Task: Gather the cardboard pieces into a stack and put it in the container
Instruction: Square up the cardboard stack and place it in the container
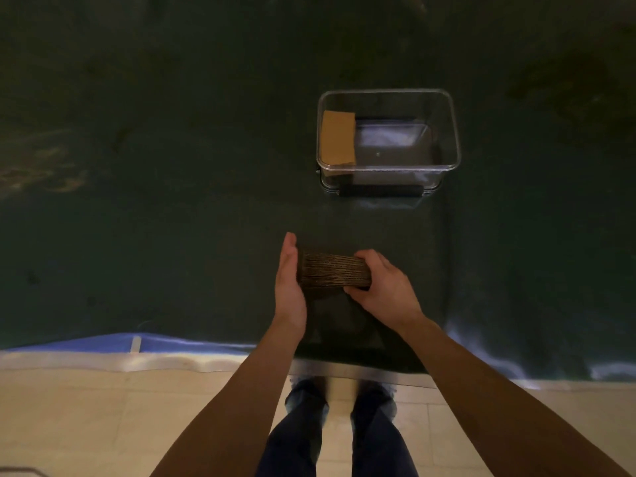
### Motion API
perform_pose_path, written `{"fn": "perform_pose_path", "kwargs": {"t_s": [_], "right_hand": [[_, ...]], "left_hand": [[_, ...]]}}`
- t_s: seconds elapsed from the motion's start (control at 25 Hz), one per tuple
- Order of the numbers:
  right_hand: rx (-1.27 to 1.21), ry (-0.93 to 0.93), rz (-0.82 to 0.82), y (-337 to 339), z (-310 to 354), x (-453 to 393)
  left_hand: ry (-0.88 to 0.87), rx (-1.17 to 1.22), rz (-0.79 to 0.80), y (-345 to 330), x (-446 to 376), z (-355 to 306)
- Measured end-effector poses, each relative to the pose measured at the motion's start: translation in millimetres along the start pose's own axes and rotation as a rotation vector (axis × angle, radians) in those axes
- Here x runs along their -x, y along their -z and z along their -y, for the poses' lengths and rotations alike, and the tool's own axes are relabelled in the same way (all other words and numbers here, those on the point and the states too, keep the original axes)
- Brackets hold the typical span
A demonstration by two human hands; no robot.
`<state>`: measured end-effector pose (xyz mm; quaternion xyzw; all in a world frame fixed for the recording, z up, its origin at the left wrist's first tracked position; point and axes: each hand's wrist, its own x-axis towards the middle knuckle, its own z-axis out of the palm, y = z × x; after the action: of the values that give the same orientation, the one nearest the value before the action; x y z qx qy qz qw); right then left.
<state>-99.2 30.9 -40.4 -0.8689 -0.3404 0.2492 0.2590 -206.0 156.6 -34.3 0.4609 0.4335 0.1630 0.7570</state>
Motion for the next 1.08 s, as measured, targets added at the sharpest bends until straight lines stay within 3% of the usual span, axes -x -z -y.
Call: {"fn": "perform_pose_path", "kwargs": {"t_s": [0.24,0.4,0.44,0.52,0.6,0.68,0.92,1.08], "right_hand": [[-0.026,-0.024,-0.008,-1,2,-1],[0.001,-0.007,-0.021,1,2,-3],[0.004,0.0,-0.003,2,2,-4],[0.011,0.004,0.017,6,1,-6],[0.025,0.008,0.017,7,0,-7],[0.041,0.004,0.029,7,2,-7],[-0.099,-0.091,0.001,12,-6,-2],[0.082,-0.087,0.073,15,-5,-6]], "left_hand": [[-0.019,0.025,0.022,2,-2,-1],[0.065,-0.137,0.201,14,-4,-6],[0.084,-0.217,0.274,26,-6,-11],[0.047,-0.64,0.429,46,-14,-24],[-0.074,-1.007,0.409,48,-16,-30],[-0.171,-0.993,0.357,38,-18,-31],[-0.193,-0.972,0.368,32,-21,-25],[-0.192,-0.975,0.36,30,-22,-24]]}}
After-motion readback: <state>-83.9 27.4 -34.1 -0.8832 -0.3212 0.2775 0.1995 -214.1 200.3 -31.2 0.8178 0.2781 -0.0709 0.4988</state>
